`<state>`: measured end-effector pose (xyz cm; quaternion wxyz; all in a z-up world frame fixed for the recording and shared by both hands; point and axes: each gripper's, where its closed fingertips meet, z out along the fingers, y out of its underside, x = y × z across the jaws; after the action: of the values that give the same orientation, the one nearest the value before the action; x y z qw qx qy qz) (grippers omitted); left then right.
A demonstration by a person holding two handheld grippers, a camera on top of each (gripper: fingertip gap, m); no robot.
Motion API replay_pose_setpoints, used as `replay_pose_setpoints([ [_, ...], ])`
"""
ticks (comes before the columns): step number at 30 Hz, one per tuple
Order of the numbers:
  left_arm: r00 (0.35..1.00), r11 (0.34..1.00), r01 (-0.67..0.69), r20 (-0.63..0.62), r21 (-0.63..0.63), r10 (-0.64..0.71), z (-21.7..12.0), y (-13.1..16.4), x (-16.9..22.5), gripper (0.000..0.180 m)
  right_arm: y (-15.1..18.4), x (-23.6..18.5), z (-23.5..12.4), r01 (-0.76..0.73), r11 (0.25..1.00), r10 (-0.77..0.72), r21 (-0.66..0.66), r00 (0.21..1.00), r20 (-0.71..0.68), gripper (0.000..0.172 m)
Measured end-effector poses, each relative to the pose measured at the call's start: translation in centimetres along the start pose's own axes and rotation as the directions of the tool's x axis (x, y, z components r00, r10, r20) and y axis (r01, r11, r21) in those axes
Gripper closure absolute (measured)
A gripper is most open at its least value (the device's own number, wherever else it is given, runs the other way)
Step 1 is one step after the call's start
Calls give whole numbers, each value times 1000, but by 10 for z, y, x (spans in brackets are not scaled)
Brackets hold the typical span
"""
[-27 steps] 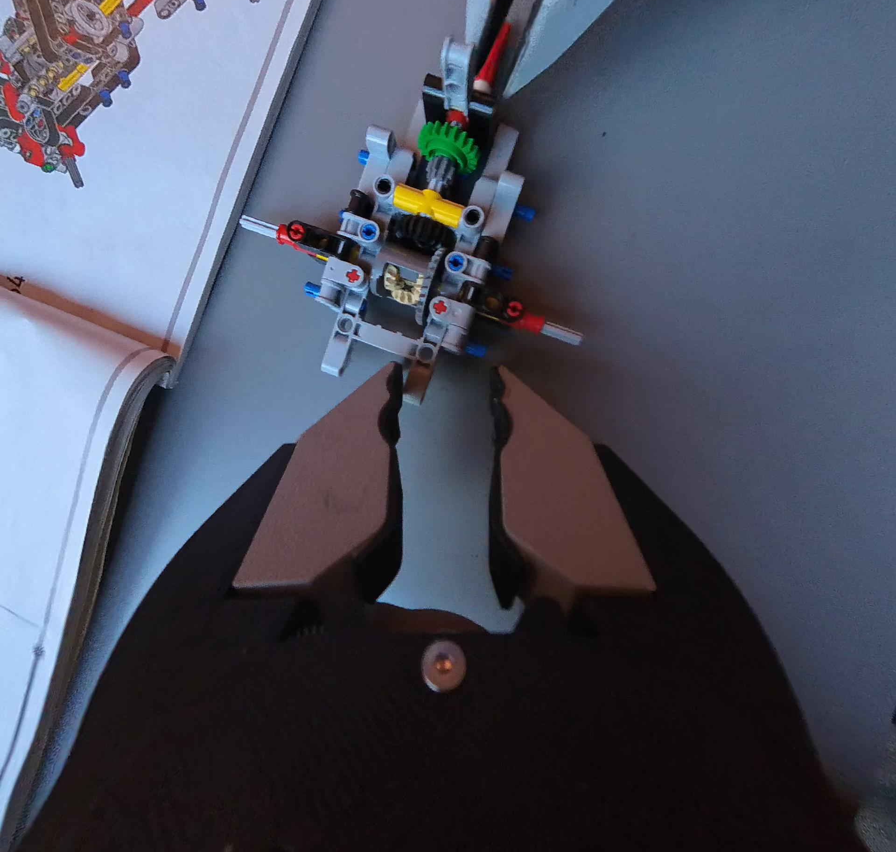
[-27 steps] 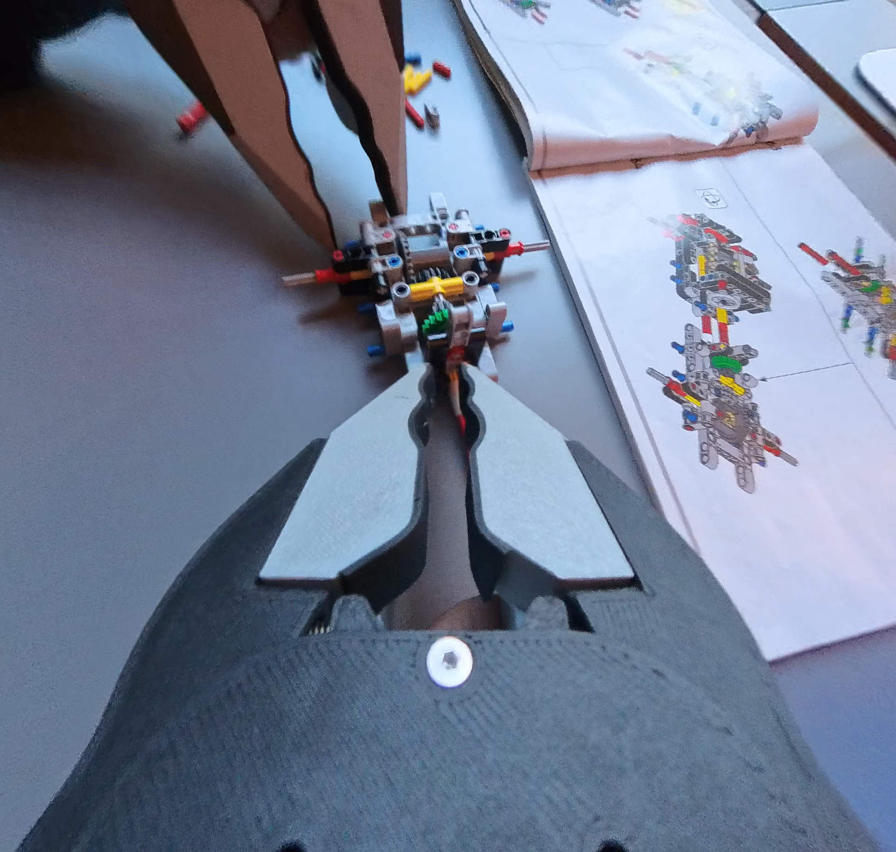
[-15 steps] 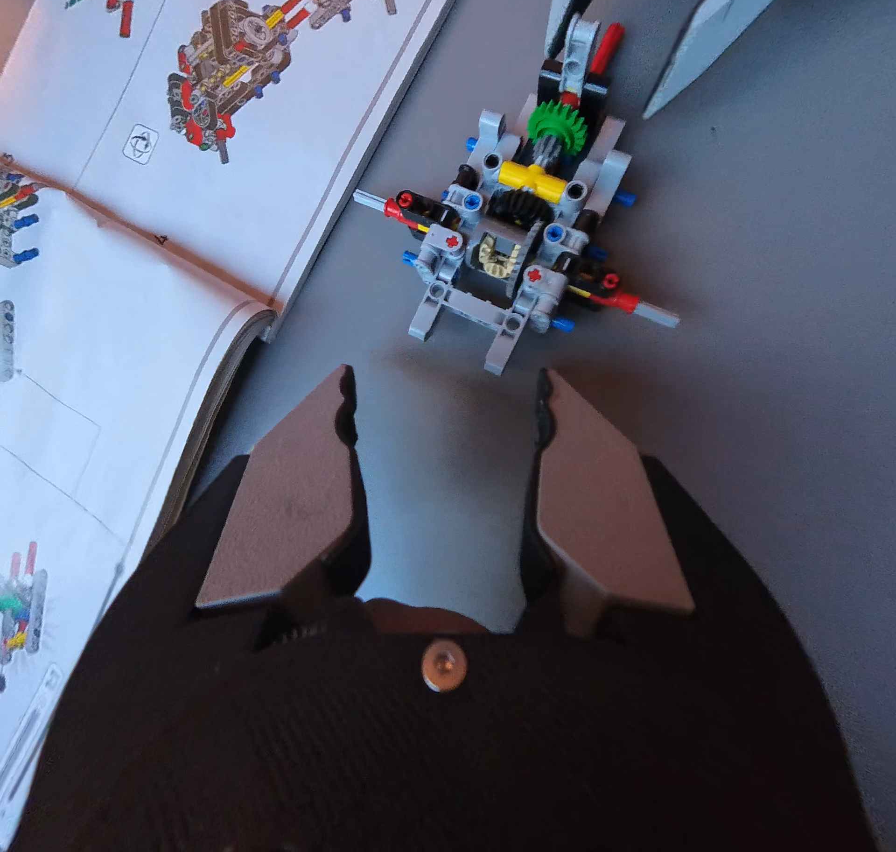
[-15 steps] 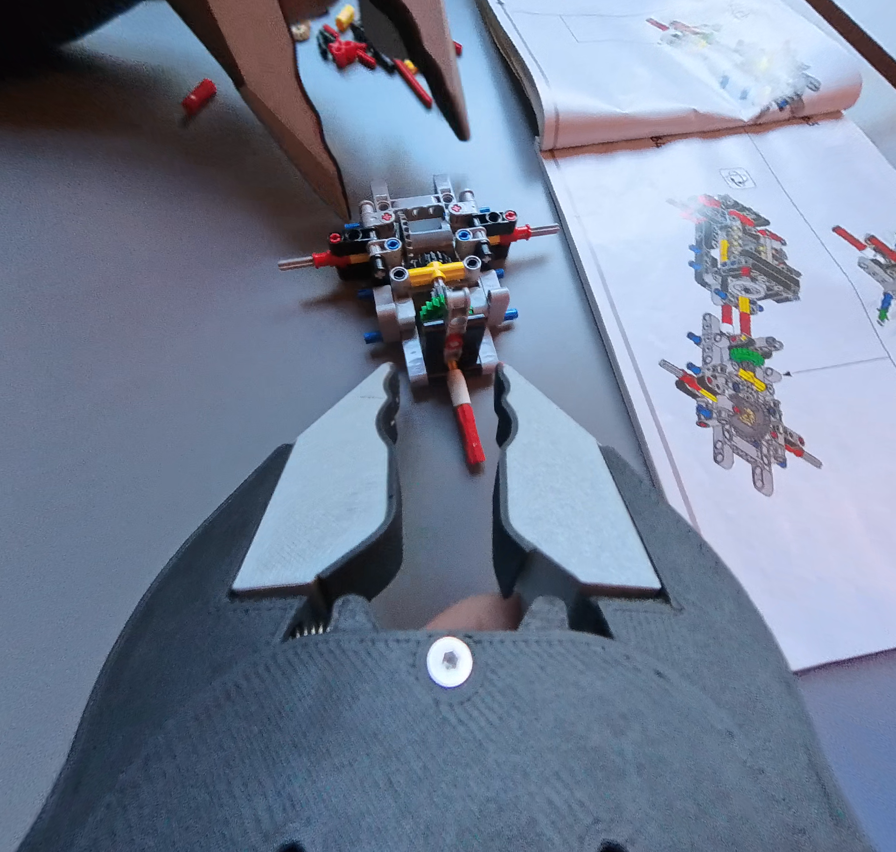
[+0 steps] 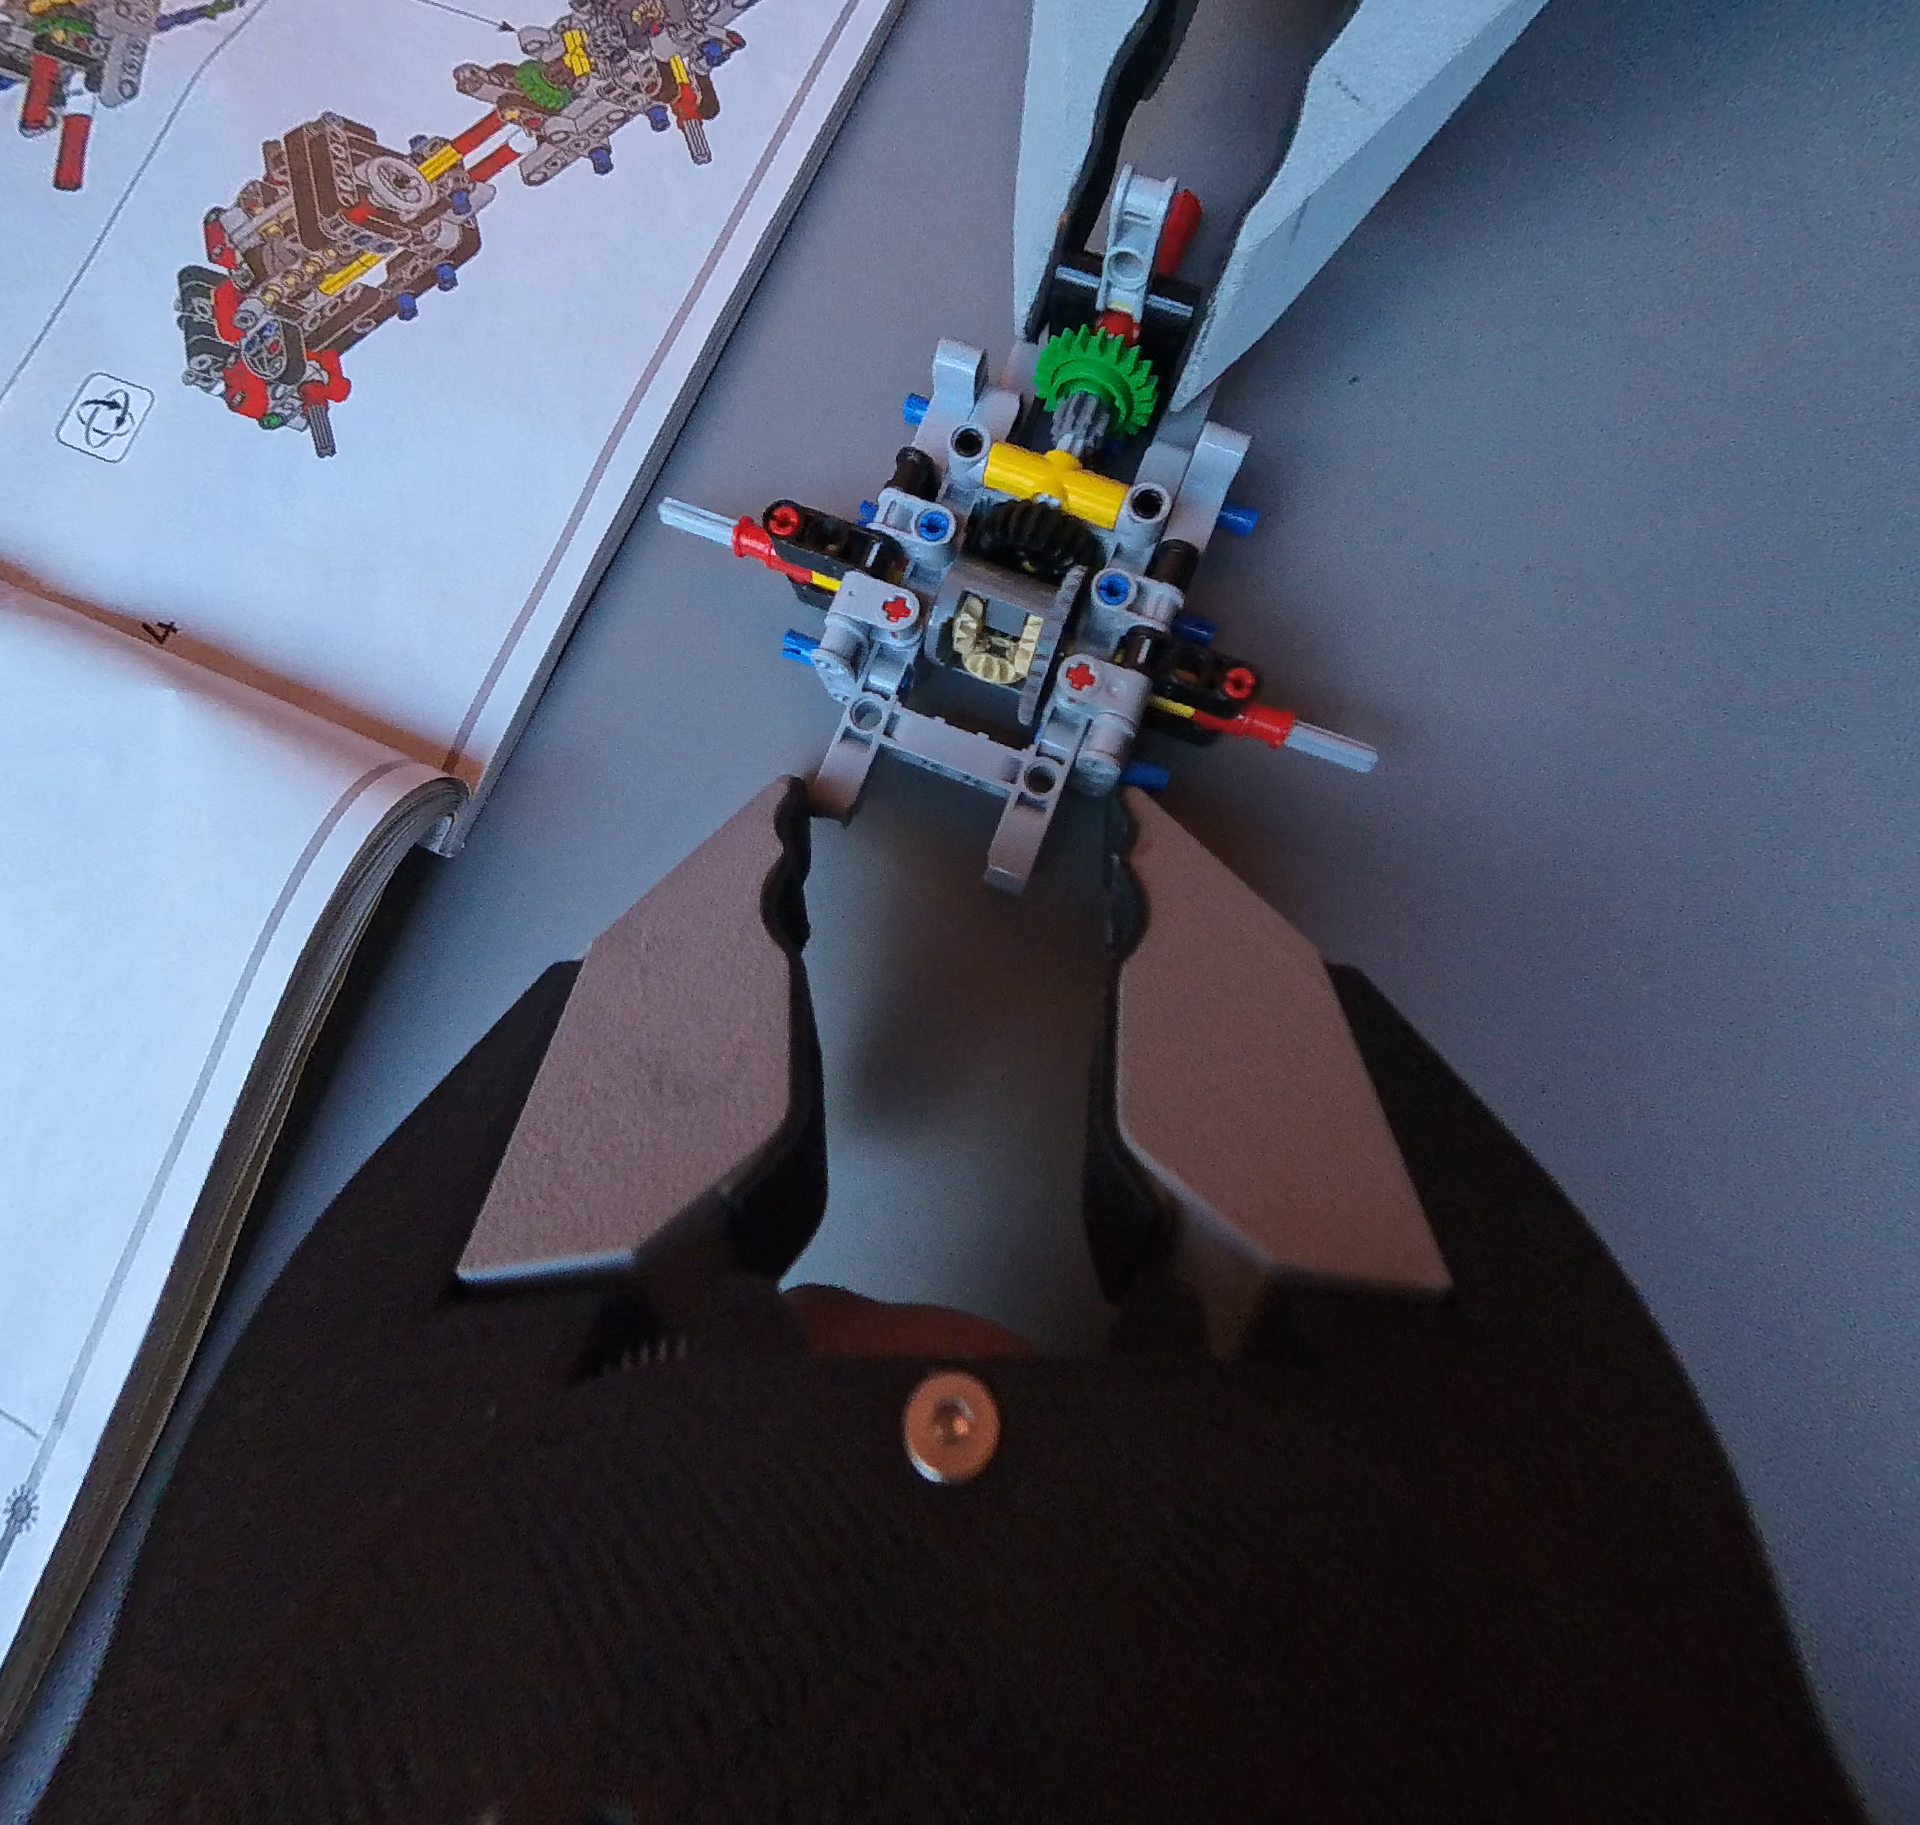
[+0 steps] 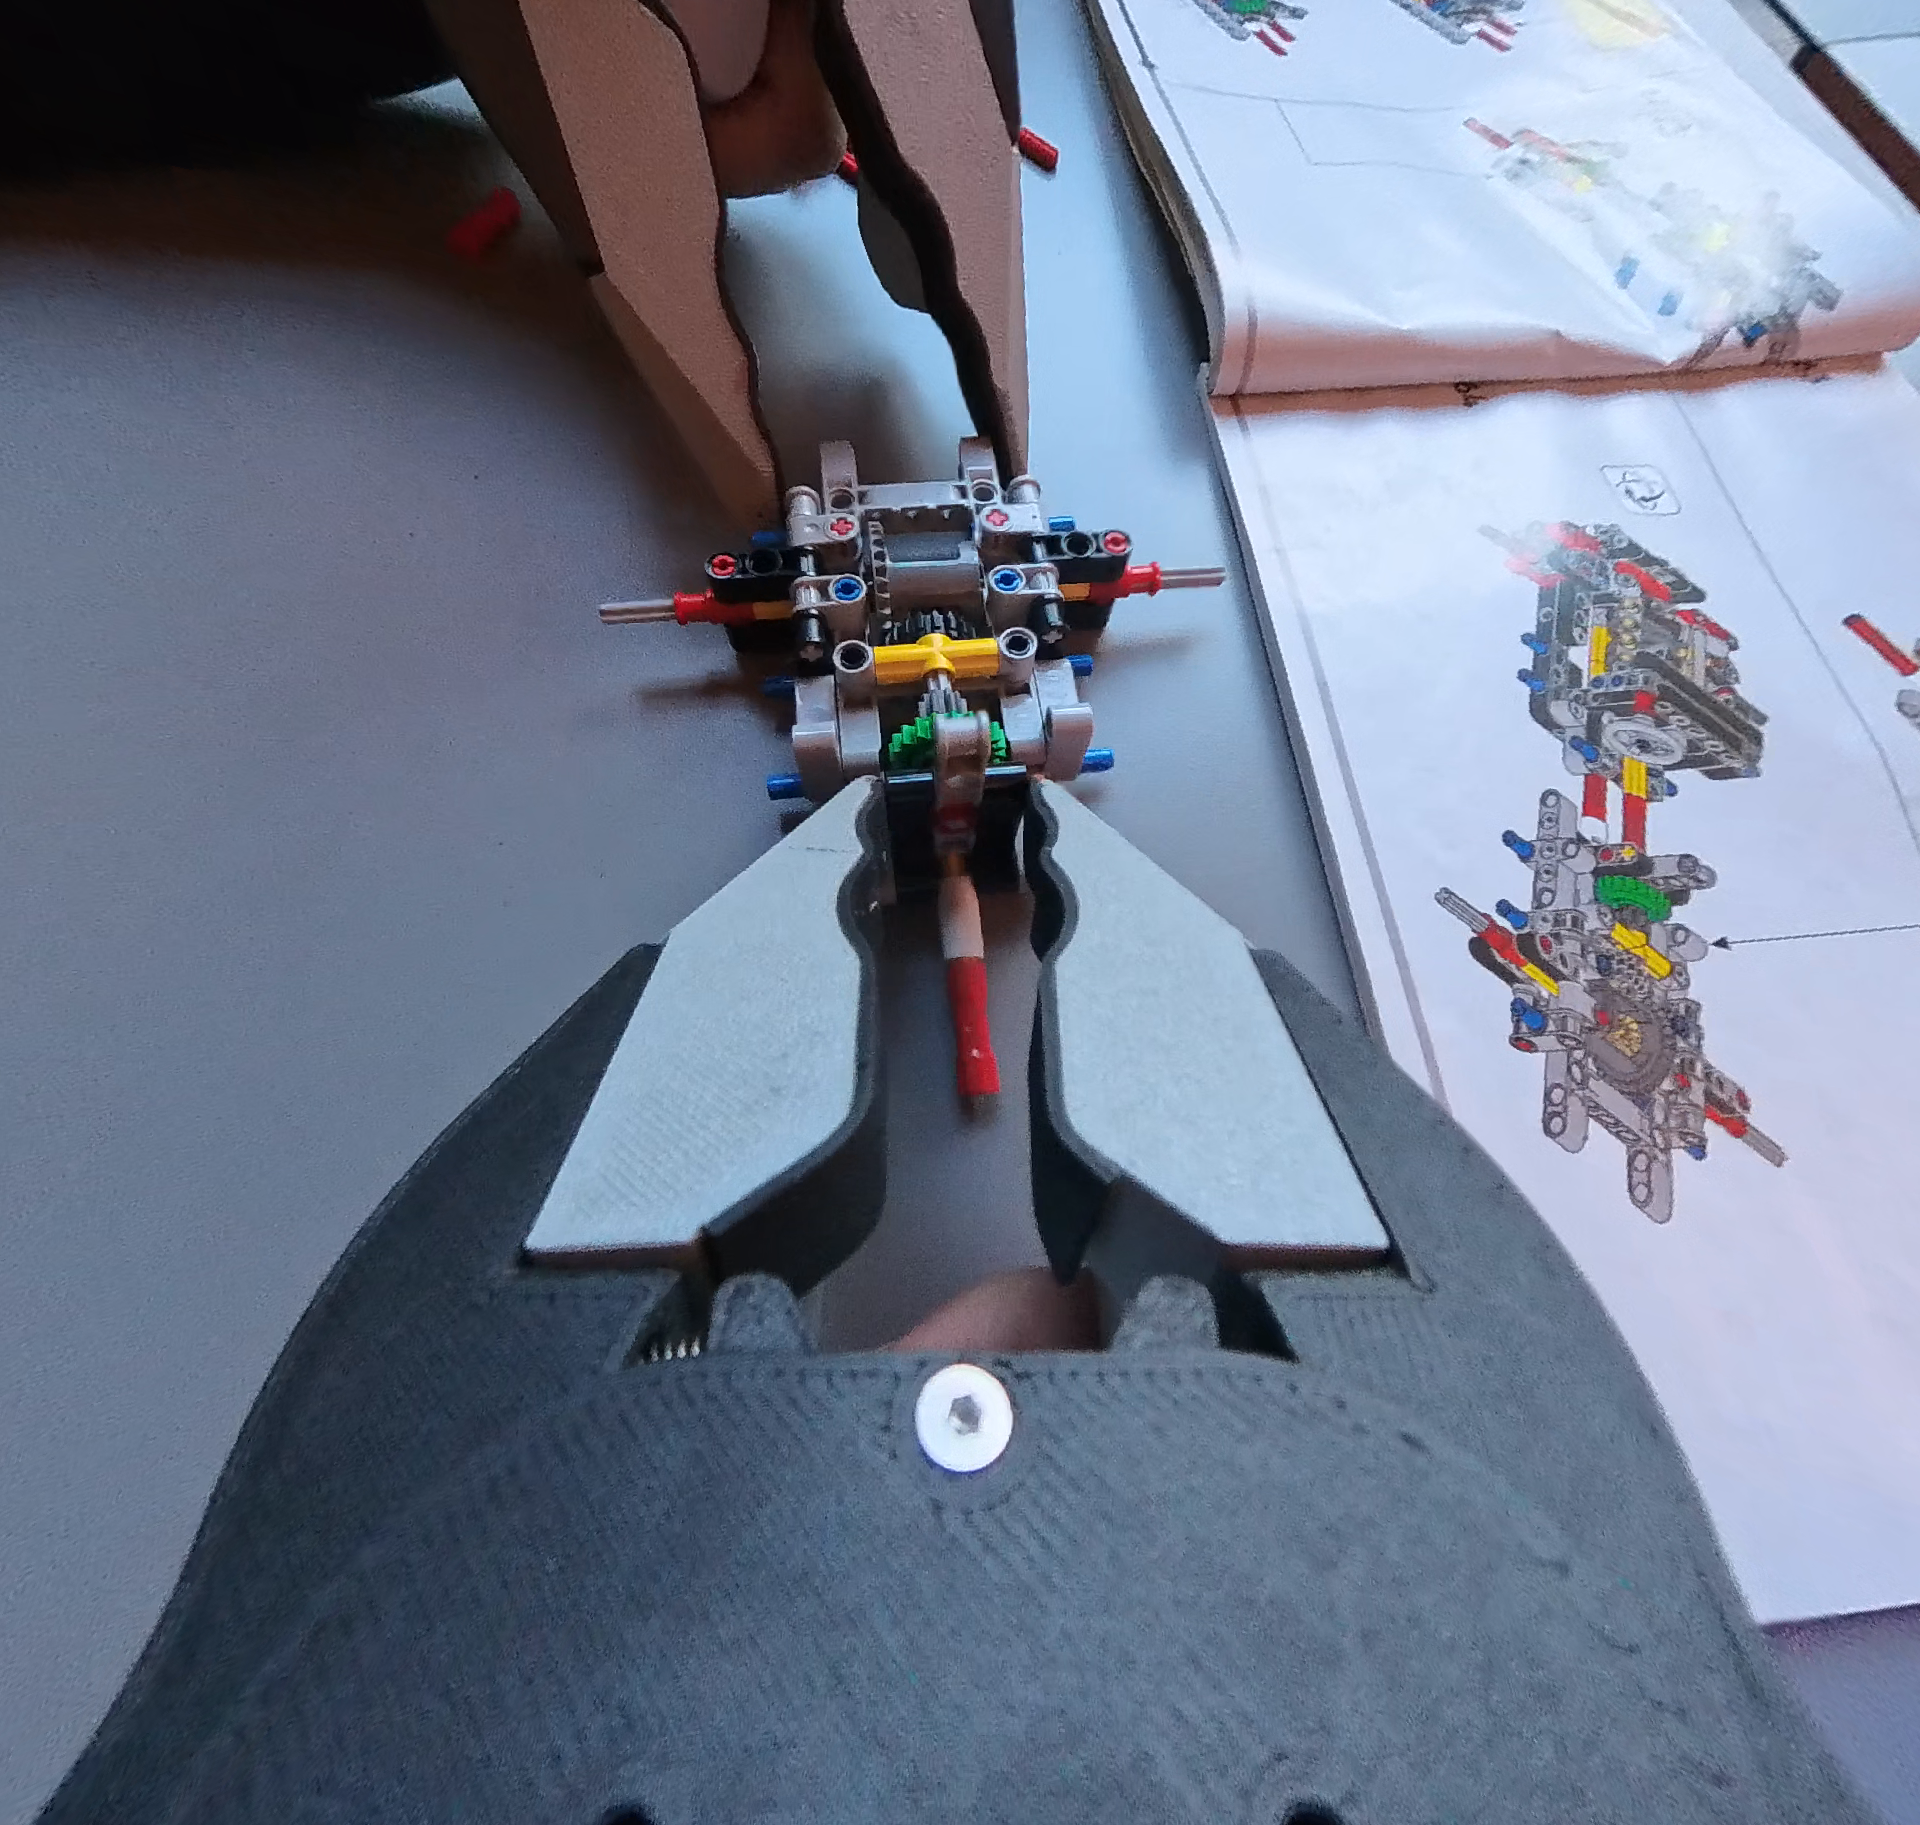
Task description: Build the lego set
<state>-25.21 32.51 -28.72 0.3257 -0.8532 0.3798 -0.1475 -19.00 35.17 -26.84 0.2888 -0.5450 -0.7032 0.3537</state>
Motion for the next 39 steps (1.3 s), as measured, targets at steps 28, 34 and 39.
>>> replay_pose_setpoints([
  [28,997,998,43,59,-52,-40,-2,3,12,122,12,-19,-4,-14,999,16,-49,999,48,148],
  [34,983,991,133,130,-20,-129,-2,3,-9,126,12,-17,-4,-26,998,28,-49,999,43,146],
  [39,973,990,135,194,-26,-128,-6,5,-19,126,11,-17,-7,-37,999,38,-29,998,47,144],
])
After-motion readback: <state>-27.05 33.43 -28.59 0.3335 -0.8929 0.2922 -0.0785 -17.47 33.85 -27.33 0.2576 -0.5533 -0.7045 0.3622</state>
